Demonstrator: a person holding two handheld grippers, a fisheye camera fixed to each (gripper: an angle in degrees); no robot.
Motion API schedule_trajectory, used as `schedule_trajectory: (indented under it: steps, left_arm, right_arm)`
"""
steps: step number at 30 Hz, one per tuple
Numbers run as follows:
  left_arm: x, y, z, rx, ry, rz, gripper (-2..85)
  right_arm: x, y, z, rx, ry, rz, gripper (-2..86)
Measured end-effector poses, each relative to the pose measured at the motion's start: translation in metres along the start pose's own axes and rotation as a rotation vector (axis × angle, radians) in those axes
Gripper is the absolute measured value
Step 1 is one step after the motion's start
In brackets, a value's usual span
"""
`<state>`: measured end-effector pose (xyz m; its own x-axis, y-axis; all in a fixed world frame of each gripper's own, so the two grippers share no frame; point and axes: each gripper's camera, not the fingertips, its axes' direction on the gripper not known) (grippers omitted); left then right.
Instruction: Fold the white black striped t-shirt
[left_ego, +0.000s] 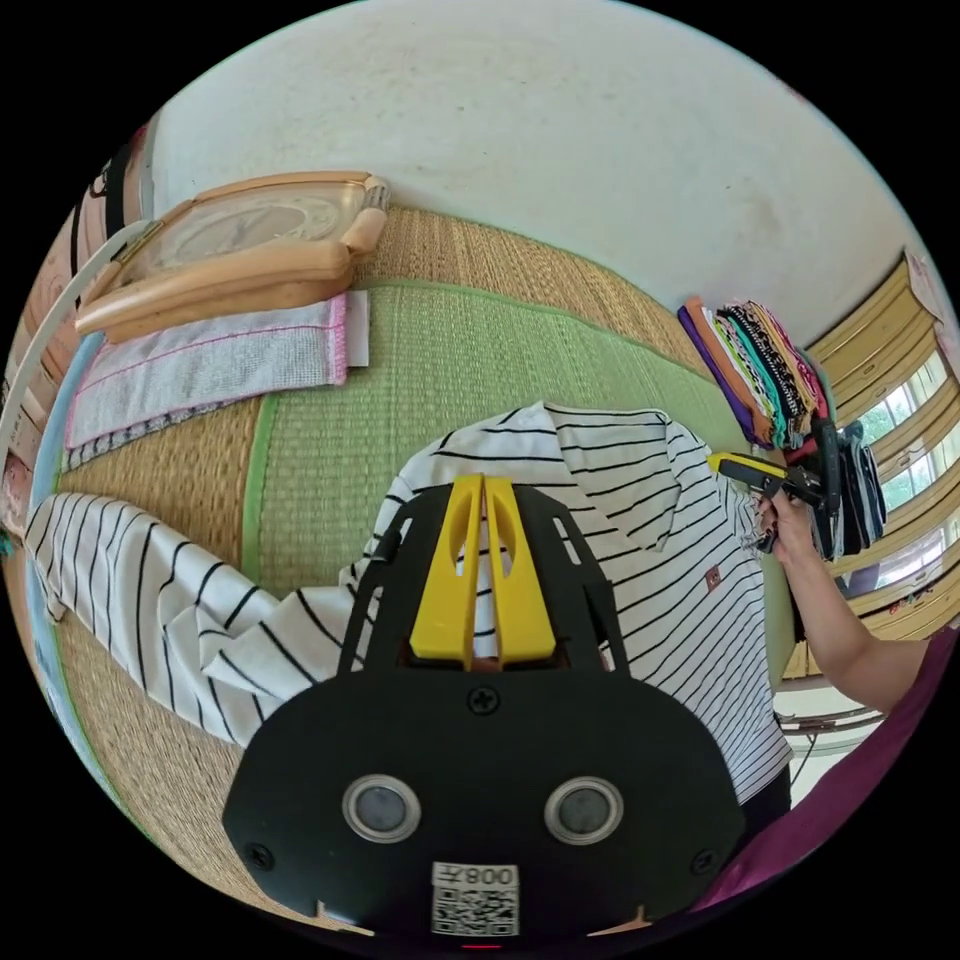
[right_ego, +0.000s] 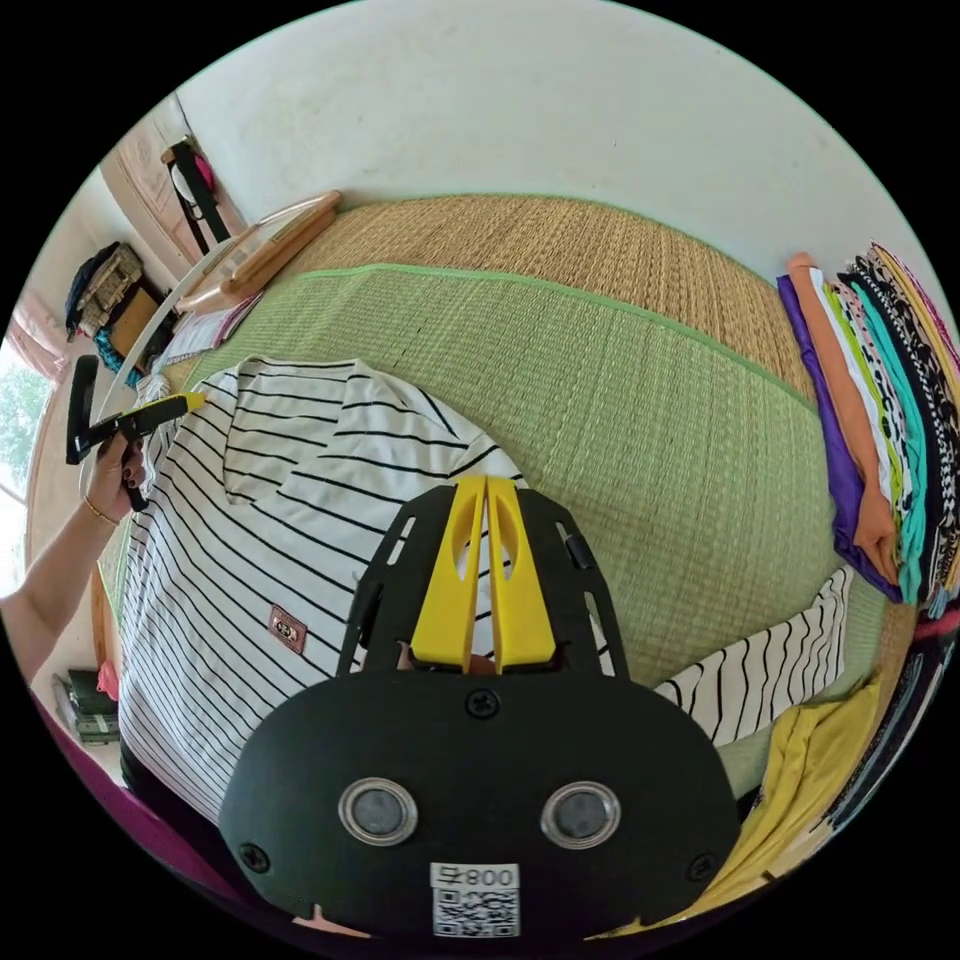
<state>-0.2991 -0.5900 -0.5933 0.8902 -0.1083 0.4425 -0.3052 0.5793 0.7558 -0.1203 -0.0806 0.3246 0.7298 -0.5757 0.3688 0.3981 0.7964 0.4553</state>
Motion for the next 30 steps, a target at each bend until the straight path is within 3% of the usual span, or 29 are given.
schedule_trajectory:
  steps: [4, 8, 20, 23, 30]
  left_arm:
    - [-0.014, 0.036, -0.045, 0.039, -0.041, -0.02, 0.1]
    - [-0.038, 0.07, -0.053, -0.073, -0.123, -0.099, 0.1]
    - [-0.048, 0.113, -0.116, 0.076, -0.167, -0.197, 0.1]
    - [-0.059, 0.116, -0.101, -0.034, -0.147, -0.235, 0.1]
    - [-0.049, 0.125, -0.114, -0.035, -0.197, -0.284, 0.0]
  right_arm:
    - [-0.011, 0.028, -0.029, 0.071, -0.006, -0.007, 0.0]
    - [-0.018, 0.041, -0.007, -0.011, 0.042, -0.007, 0.0]
    - [-0.006, 0.045, -0.012, 0.039, -0.031, 0.094, 0.1]
    - [-0.011, 0.044, -0.014, 0.038, -0.011, 0.088, 0.1]
    - [-0.009, 0.042, -0.017, 0.046, -0.028, 0.112, 0.1]
